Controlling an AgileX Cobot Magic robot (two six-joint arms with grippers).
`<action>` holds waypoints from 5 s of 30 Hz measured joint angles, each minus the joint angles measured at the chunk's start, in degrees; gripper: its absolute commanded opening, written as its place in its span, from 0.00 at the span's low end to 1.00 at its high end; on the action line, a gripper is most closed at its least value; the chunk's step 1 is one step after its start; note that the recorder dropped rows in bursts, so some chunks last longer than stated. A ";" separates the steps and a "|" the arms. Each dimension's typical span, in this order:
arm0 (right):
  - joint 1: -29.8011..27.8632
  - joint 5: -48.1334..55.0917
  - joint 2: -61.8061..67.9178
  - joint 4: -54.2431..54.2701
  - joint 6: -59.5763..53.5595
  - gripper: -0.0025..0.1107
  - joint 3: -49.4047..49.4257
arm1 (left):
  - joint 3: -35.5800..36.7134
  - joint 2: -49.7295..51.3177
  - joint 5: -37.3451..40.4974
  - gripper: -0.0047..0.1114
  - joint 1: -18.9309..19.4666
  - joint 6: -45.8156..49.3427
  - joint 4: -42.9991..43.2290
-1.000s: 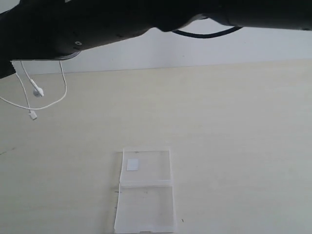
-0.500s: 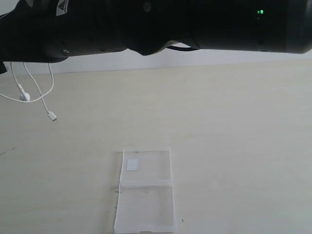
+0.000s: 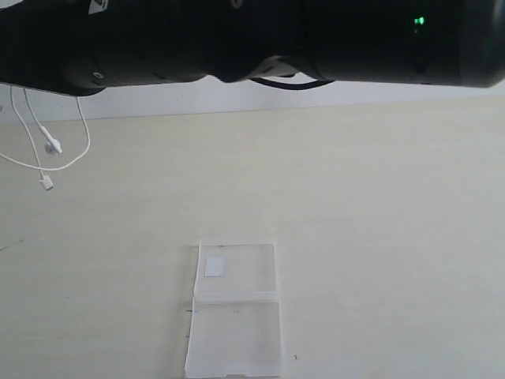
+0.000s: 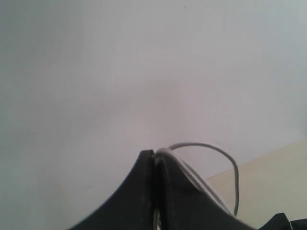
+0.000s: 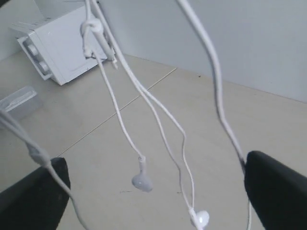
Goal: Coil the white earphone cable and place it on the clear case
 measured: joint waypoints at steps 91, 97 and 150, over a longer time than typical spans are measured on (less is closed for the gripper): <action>0.00 -19.44 8.86 -0.37 1.01 0.46 0.00 | 0.44 0.00 -2.48 0.04 0.00 0.30 -0.02; 0.00 -19.65 8.86 -0.37 1.11 0.46 0.00 | 0.44 0.00 -2.62 0.04 0.00 0.30 -0.56; -3.00 18.95 -7.40 -20.79 -1.84 0.02 0.00 | 5.18 -1.40 -1.02 0.04 0.00 -2.08 -1.58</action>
